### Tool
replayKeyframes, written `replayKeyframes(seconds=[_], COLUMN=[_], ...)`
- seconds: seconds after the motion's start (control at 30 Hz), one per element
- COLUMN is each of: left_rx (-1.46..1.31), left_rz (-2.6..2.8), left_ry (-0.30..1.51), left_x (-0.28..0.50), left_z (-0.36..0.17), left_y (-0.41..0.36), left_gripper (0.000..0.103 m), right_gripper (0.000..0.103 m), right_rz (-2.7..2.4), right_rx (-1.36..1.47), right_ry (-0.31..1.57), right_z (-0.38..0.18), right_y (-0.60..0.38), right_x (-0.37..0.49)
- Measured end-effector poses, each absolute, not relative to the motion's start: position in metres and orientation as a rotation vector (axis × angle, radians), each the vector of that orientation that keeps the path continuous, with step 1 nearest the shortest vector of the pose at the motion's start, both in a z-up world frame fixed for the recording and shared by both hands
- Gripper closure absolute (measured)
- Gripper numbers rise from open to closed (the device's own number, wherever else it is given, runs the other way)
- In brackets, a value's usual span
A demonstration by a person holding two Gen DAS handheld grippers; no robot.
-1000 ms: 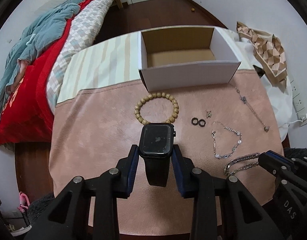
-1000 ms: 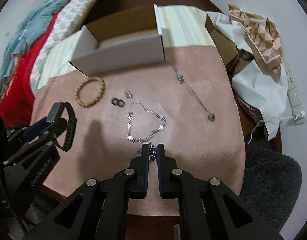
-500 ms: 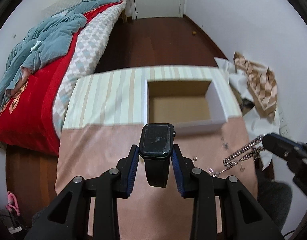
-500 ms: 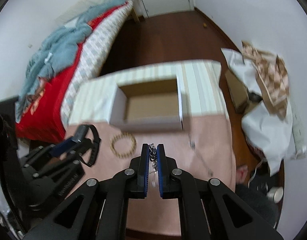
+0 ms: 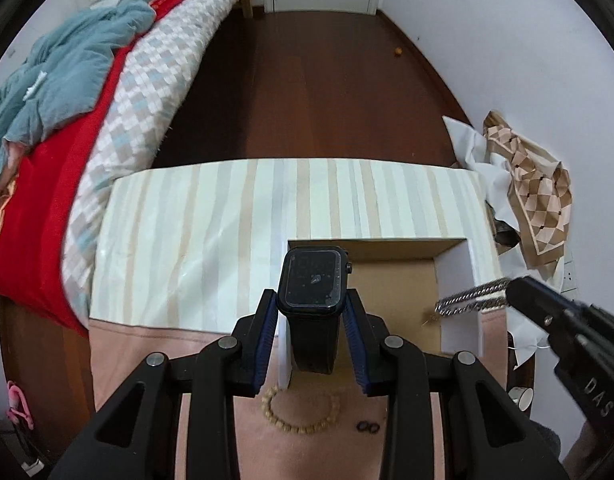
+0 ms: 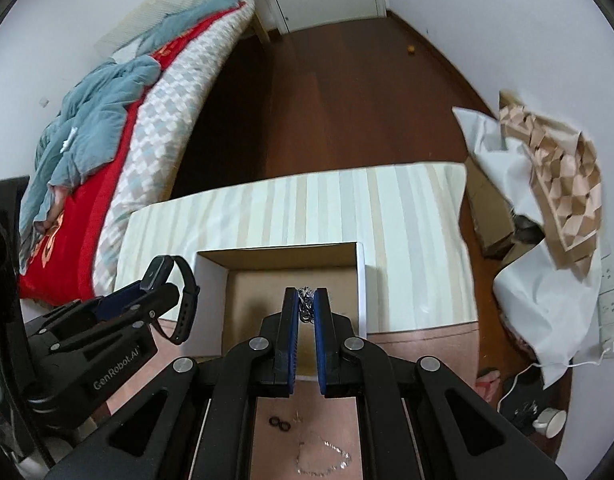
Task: Organize jewelry
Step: 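Carry the chain bracelet and smartwatch into the white box and release both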
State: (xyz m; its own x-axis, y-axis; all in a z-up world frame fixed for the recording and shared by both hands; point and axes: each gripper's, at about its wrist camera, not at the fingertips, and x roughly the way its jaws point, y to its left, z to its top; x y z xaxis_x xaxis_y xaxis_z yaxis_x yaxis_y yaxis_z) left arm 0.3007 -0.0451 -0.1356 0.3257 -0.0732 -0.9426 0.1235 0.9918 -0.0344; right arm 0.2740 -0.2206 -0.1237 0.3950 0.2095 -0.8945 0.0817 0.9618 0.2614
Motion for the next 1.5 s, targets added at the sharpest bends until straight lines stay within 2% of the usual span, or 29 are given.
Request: replayKeyframes(seconds=[0.3,0.33,0.37,0.4,0.43,0.47,0.53,0.57,0.6,0.67,0.73,0.8,0.9,1.0,1.23,1.5], left_rx=[-0.016,-0.022,-0.027,-0.03,-0.042,-0.052,-0.063,-0.055,-0.045,-0.003,0.049,0.091,0.122,0.136,0.134,0.125], left_rz=[-0.152,-0.148,-0.142,-0.14,-0.139,-0.134,-0.123,-0.112,-0.103,-0.066,-0.019,0.017,0.044,0.056,0.071,0.065], left_ry=[1.331,1.328,1.319,1.314,1.303,1.296,1.283,1.271,1.263,1.225,1.185,1.159,1.142,1.14,1.109,1.032], left_x=[0.325,0.325,0.325,0.325,0.324,0.324,0.323,0.321,0.32,0.311,0.3,0.289,0.273,0.262,0.243,0.213], left_z=[-0.162,-0.161,-0.159,-0.157,-0.153,-0.15,-0.142,-0.139,-0.137,-0.129,-0.126,-0.126,-0.131,-0.137,-0.131,-0.098], left_y=[-0.048,-0.046,-0.044,-0.043,-0.041,-0.038,-0.034,-0.032,-0.031,-0.026,-0.022,-0.018,-0.013,-0.009,-0.005,-0.004], left_gripper=[0.07,0.066,0.051,0.035,0.029,0.025,0.025,0.021,0.012,0.005,0.005,0.002,0.001,0.001,0.001,0.001], right_gripper=[0.094,0.094,0.094,0.09,0.084,0.08,0.064,0.061,0.052,0.037,0.017,0.009,0.008,0.001,0.001,0.001], right_rz=[0.119,0.122,0.121,0.109,0.107,0.105,0.088,0.084,0.065,0.048,0.0,-0.055,-0.091,-0.098,-0.11,-0.109], right_rx=[0.331,0.333,0.334,0.327,0.324,0.324,0.299,0.288,0.257,0.214,0.144,0.064,0.001,-0.007,0.014,0.038], right_ry=[1.274,1.281,1.283,1.286,1.284,1.283,1.277,1.273,1.269,1.252,1.247,1.234,1.236,1.247,1.219,1.136], right_z=[-0.166,-0.168,-0.168,-0.168,-0.167,-0.166,-0.162,-0.159,-0.156,-0.15,-0.147,-0.148,-0.155,-0.165,-0.161,-0.121], right_y=[-0.223,-0.224,-0.225,-0.226,-0.227,-0.227,-0.227,-0.226,-0.225,-0.223,-0.219,-0.213,-0.205,-0.202,-0.198,-0.197], right_x=[0.302,0.302,0.301,0.299,0.297,0.295,0.29,0.288,0.284,0.278,0.271,0.261,0.25,0.241,0.227,0.202])
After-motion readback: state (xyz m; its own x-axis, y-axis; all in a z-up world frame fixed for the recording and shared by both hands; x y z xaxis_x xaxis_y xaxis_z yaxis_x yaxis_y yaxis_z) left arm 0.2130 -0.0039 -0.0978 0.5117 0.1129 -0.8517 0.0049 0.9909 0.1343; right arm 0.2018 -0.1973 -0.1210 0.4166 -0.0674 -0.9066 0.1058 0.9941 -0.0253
